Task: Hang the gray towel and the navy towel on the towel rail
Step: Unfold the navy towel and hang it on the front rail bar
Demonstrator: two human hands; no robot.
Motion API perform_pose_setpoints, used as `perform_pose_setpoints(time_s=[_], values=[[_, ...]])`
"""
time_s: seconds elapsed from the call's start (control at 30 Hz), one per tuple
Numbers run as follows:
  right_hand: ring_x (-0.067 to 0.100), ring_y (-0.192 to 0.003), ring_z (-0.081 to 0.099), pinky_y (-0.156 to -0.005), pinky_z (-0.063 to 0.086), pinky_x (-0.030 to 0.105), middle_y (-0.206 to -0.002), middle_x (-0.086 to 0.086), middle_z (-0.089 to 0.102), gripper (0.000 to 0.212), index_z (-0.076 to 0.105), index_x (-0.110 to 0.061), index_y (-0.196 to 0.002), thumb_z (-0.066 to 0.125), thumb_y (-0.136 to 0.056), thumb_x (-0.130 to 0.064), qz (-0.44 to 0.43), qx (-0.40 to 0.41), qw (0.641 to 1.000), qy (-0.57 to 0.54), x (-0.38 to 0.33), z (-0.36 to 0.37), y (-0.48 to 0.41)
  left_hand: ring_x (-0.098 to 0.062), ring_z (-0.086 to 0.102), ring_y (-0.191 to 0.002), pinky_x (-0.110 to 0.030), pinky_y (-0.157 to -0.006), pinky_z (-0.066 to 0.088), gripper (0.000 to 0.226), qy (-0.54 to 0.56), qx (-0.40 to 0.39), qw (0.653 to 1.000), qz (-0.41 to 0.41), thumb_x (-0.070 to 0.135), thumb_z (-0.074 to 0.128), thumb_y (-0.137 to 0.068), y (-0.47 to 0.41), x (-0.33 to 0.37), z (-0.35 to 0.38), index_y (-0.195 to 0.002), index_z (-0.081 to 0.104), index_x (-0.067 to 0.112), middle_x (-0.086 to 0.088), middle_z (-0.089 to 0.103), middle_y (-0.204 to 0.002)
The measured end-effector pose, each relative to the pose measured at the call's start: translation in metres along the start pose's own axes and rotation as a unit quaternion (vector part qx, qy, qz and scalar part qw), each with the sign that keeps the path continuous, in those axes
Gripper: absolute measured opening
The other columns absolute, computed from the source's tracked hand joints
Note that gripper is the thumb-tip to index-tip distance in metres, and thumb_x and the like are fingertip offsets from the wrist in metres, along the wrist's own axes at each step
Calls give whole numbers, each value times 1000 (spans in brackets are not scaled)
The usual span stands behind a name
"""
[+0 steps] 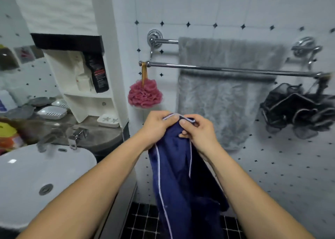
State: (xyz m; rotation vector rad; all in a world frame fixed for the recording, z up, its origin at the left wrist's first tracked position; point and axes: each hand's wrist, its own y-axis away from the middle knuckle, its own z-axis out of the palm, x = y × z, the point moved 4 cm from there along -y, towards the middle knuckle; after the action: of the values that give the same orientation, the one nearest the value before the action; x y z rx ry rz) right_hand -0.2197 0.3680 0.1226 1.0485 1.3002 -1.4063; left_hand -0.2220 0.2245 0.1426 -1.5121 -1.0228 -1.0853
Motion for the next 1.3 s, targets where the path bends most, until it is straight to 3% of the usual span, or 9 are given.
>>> perform_pose_setpoints(time_s=[0.13, 0.27, 0.33, 0.47, 0.63, 0.83, 1.03, 1.2, 1.3], values=[[11, -60, 49, -55, 42, 28, -65, 6, 54, 11, 64, -9, -78, 74, -83, -12, -80, 13, 989, 121, -52, -40, -4, -2, 54, -63, -19, -60, 44, 20, -42, -3, 993, 112, 17, 61, -94, -24, 63, 28, -78, 71, 18, 12, 66, -65], [12, -60, 39, -55, 32, 28, -62, -3, 43, 33, 52, -22, -58, 78, -79, -28, -132, 55, 954, 264, -91, -76, -5, -5, 56, -72, -22, -68, 47, 16, -59, -44, 986, 149, 16, 59, -95, -37, 93, 53, -91, 71, 8, 0, 67, -79], [15, -64, 44, -58, 35, 30, -66, 2, 49, 33, 54, -15, -61, 77, -79, -31, -130, 63, 940, 310, -101, -89, -6, 2, 55, -65, -14, -64, 46, 14, -55, -54, 984, 163, 14, 59, -95, -40, 100, 64, -91, 71, 9, 6, 66, -75], [11, -65, 51, -59, 40, 20, -68, -3, 59, 11, 64, -12, -80, 75, -81, -15, -134, 78, 950, 271, -108, -102, 0, 4, 54, -60, -12, -59, 44, 16, -49, -78, 982, 164, 14, 58, -96, -42, 105, 81, -85, 70, 14, 14, 66, -66], [6, -67, 54, -67, 45, 23, -71, -5, 63, 13, 65, -15, -82, 71, -80, -4, -169, 126, 948, 238, -123, -107, 3, -5, 54, -67, -22, -67, 48, 3, -79, -83, 980, 161, 15, 71, -85, -45, 81, 79, -85, 69, 15, 2, 64, -76], [-5, -62, 55, -65, 46, 14, -72, -9, 66, 17, 66, -16, -80, 66, -80, 1, -195, 117, 943, 244, -133, -97, 3, -30, 70, -95, -51, -89, 54, 21, -96, -73, 993, 4, 6, 71, -83, -20, -19, 72, -104, 68, 6, -15, 74, -101], [0, -64, 54, -63, 44, 13, -74, 2, 66, 8, 69, -4, -83, 69, -79, 3, -184, 77, 937, 287, -135, -84, 1, -7, 67, -87, -24, -81, 54, 34, -24, -116, 988, 98, 11, 73, -75, -31, 28, 79, -105, 64, 24, 2, 71, -99], [-1, -65, 55, -66, 44, 16, -71, -9, 65, 6, 71, -9, -82, 71, -78, -4, -184, 121, 918, 330, -132, -98, 6, -12, 50, -63, -28, -62, 42, 20, -140, -63, 983, 103, 4, 67, -82, -48, 27, 83, -71, 63, 21, 2, 60, -66], [0, -70, 58, -68, 45, 15, -74, -12, 67, 10, 70, -18, -79, 72, -78, -9, -189, 133, 908, 348, -138, -110, 10, -19, 59, -69, -32, -69, 48, 7, -177, -67, 979, 73, 9, 67, -84, -48, -7, 88, -83, 70, 16, -3, 69, -75]])
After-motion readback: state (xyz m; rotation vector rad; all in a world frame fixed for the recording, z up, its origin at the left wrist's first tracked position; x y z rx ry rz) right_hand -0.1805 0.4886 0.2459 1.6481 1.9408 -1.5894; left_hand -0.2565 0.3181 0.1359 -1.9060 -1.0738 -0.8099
